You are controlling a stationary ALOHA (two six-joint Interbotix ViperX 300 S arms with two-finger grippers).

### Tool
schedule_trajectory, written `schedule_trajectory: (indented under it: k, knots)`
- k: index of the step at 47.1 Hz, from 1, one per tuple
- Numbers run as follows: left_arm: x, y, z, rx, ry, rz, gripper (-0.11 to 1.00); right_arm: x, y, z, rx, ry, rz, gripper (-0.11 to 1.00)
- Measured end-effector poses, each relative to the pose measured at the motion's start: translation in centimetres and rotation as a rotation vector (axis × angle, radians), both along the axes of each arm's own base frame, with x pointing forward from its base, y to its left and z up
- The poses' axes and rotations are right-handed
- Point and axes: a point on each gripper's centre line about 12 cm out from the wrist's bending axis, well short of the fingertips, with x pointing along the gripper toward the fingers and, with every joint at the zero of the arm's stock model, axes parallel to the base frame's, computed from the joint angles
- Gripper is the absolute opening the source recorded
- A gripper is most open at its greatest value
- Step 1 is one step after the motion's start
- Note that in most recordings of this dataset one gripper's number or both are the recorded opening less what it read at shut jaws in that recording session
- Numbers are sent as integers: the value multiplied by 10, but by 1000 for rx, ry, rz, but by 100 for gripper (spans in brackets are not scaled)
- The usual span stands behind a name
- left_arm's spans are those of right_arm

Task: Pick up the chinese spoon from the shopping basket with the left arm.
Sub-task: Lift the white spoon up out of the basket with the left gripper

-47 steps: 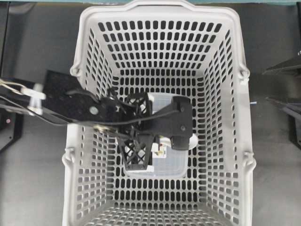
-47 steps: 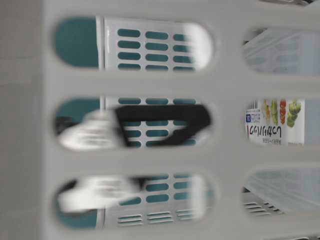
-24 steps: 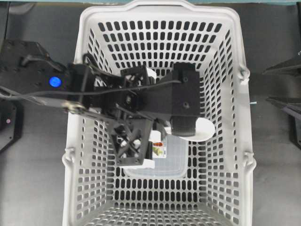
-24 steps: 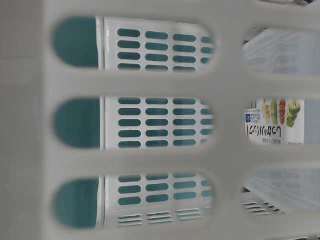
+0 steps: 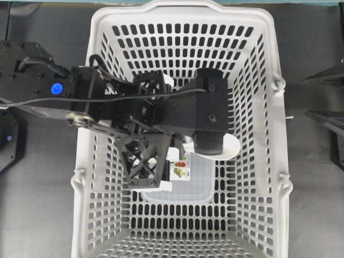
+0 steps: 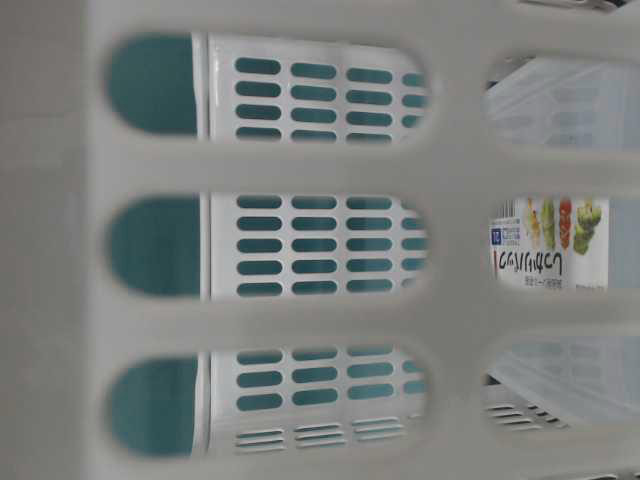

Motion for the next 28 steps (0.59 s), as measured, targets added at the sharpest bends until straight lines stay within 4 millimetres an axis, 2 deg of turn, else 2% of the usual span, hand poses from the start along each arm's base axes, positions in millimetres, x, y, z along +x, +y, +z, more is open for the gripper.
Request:
schedule_trajectory:
  k: [8,28]
  knots:
    - [3,-1,-6,2,14,-2,13,-1,0,1,1,-3,2,64]
    - [3,-1,-6,2,14,-2,12,0,0,0,2,-2,2,64]
